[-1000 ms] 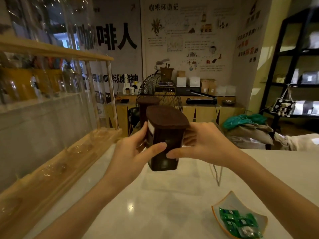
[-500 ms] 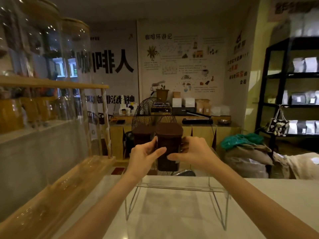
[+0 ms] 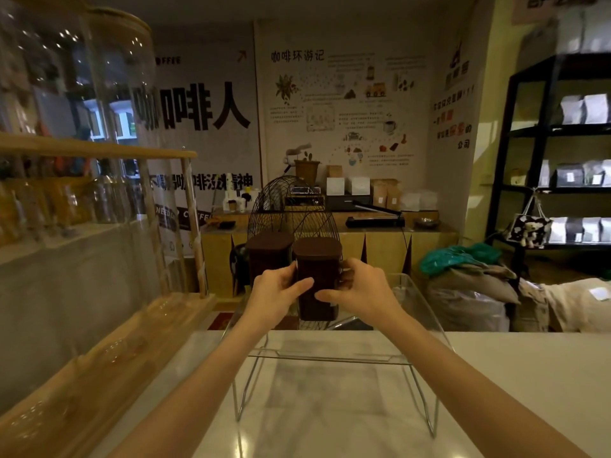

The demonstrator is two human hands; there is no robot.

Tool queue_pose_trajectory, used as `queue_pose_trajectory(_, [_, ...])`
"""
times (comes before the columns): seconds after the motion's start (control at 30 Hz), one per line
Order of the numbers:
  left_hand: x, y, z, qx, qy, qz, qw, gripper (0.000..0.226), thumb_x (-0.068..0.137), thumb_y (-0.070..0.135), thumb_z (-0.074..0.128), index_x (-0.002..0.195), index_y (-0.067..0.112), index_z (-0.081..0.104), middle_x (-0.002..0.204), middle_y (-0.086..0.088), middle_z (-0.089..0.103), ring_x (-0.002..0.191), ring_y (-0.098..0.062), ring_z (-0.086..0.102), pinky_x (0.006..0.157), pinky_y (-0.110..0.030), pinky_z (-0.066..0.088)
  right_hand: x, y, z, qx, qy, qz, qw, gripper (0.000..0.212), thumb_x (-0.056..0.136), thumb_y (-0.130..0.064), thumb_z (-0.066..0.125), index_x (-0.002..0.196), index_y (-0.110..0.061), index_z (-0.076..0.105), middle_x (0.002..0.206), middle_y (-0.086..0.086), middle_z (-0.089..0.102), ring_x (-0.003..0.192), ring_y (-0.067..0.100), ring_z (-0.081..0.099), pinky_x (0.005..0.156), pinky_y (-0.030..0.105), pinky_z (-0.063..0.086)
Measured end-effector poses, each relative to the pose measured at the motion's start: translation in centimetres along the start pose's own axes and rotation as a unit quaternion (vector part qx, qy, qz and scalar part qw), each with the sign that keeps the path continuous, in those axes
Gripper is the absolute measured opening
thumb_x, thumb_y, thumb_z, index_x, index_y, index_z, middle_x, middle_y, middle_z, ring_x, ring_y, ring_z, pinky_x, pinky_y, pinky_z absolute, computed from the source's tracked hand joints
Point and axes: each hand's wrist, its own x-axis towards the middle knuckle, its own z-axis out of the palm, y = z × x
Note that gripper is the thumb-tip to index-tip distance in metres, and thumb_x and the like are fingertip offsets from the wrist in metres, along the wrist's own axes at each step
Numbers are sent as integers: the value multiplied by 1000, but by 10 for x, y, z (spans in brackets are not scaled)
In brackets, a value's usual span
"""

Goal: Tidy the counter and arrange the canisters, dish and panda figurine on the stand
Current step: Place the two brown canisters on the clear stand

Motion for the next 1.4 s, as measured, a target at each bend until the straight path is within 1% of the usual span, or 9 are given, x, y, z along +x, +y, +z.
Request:
queue_pose_trajectory(0.1, [4,3,-1,69,-5,6,998,43,82,24,61,123,13,52,103,8,63,93,0,55,64,-2,43,-2,0,3,17,3,12,1000,51,61,-40,78,95,-27,43,89,-10,58,73,4,57,52,10,41])
queue_pose_trajectory(0.3, [7,11,3,124,44,-7,991,44,83,21,59,123,4,49,112,-12,66,108,-21,60,77,-14,40,-6,5,6,14,-5,8,1000,41,73,-33,72,103,-17,49,94,-2,62,76,9,59,56,10,43])
queue_pose_trajectory(0.47, [7,11,9,142,76,-14,987,37,85,19,57,119,5,54,110,-14,67,102,-21,62,76,-16,43,-10,6,9,14,-16,5,1000,35,80,-24,65,110,-13,50,105,6,65,83,13,58,71,23,49])
queue_pose_trajectory(0.77, [5,11,21,179,137,-26,974,39,87,19,54,120,-1,51,104,-22,67,96,-30,63,77,-30,48,-17,3,10,-10,-58,-8,998,32,87,-17,55,118,-15,46,111,8,64,98,23,62,76,29,49])
queue_pose_trajectory(0.9, [4,13,24,183,143,-34,972,30,87,20,54,107,-1,59,93,-21,68,85,-30,64,73,-39,53,-20,-1,6,-73,-78,-23,994,40,85,-20,56,123,-17,43,117,7,62,102,25,60,85,41,53])
queue_pose_trajectory(1.07, [3,18,27,199,142,-47,969,31,88,21,53,109,-1,56,97,-21,67,86,-31,63,71,-39,53,-35,-12,-10,-133,-131,-45,981,39,88,-30,51,124,-17,46,102,5,65,84,19,60,76,40,54])
queue_pose_trajectory(1.17, [-4,21,29,226,133,-51,964,38,88,24,52,118,0,48,106,-22,64,91,-32,62,68,-34,47,-59,-19,-31,-184,-132,-86,970,39,90,-32,48,125,-17,47,116,7,62,106,22,55,89,40,49])
queue_pose_trajectory(1.3, [-27,27,32,301,109,15,947,55,89,30,48,134,6,29,128,-20,52,113,-34,52,82,-42,48,-108,-20,-62,-259,-84,-174,946,34,91,-33,45,121,-17,51,123,2,59,119,18,44,96,32,38])
queue_pose_trajectory(1.4, [-55,37,35,356,99,103,924,53,88,32,49,131,5,35,125,-19,55,114,-33,52,80,-42,52,-152,-11,-85,-306,-67,-219,924,30,91,-30,45,115,-17,56,120,1,62,119,17,45,99,32,37])
